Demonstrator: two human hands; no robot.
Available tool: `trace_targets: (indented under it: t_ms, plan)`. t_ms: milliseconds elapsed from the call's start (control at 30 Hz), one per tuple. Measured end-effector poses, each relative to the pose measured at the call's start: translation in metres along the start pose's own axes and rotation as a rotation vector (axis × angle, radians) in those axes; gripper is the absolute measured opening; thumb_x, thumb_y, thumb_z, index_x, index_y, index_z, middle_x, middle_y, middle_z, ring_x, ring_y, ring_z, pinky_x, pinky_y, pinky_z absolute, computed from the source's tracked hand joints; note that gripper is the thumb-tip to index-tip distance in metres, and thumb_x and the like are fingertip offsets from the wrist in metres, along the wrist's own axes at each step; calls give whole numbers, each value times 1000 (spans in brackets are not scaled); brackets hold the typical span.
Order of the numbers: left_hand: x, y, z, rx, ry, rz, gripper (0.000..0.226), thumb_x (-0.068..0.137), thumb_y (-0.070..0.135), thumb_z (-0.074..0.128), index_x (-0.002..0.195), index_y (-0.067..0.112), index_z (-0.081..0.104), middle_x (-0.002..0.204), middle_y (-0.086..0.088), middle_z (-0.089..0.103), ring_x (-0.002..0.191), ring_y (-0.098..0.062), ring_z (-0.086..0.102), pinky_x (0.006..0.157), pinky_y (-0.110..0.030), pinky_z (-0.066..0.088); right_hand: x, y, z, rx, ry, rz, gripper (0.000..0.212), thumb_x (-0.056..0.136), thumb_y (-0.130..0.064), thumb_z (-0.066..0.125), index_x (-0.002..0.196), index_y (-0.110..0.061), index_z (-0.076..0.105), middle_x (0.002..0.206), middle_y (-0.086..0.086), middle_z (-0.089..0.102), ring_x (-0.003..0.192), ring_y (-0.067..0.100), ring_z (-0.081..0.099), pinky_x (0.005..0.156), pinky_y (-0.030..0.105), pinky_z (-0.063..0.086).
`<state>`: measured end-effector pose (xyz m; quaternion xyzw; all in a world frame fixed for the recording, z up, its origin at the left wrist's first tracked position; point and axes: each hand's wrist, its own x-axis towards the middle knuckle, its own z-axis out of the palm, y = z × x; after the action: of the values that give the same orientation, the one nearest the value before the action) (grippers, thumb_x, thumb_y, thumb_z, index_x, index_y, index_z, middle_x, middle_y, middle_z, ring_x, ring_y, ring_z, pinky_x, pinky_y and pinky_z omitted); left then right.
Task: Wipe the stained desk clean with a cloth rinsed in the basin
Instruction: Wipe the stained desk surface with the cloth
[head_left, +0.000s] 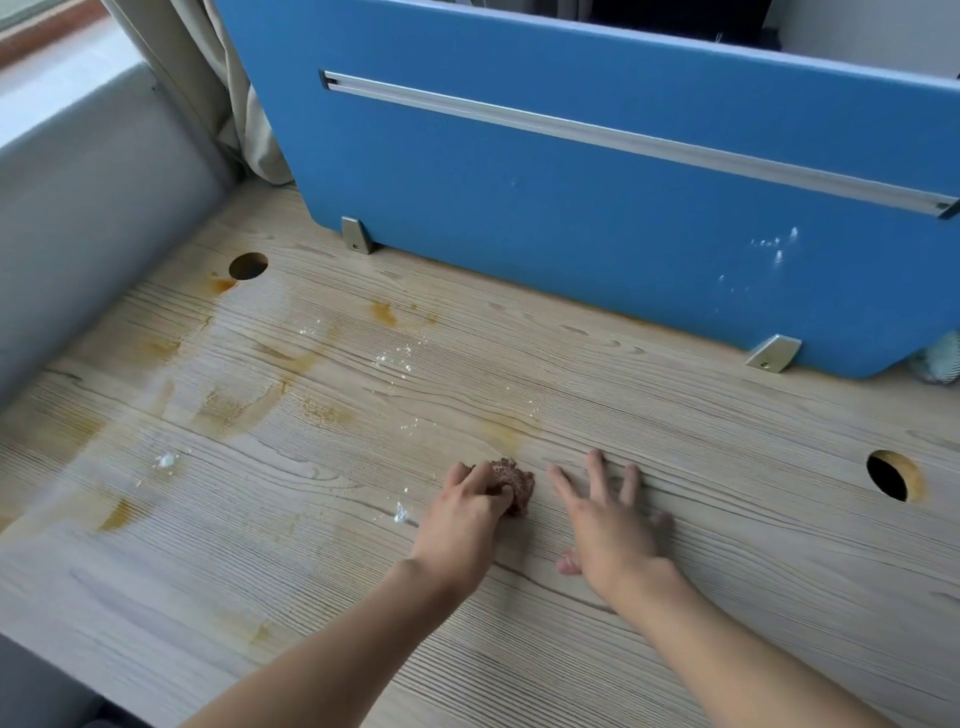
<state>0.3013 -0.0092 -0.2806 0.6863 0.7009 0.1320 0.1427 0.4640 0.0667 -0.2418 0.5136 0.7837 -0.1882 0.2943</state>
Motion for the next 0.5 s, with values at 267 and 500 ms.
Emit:
trace_targets:
  t_ms: [267,500]
  plan:
    - [19,1,8,17,72,-114,22,76,2,73,91,19,74,99,4,58,87,-21,45,58,-32,50,6,5,-5,-21,-12,-21,107,80,-51,77,154,-47,0,164,6,-13,147,49,0,106,71,32]
    - [35,-9,-1,-12,70,-120,30,84,-2,62,102,19,75,102,0,56,89,-23,41,65,-33,45,27,22,-24,95,28,57,105,85,-48,73,155,-46,-5,164,3,-20,148,46,-10,107,75,28]
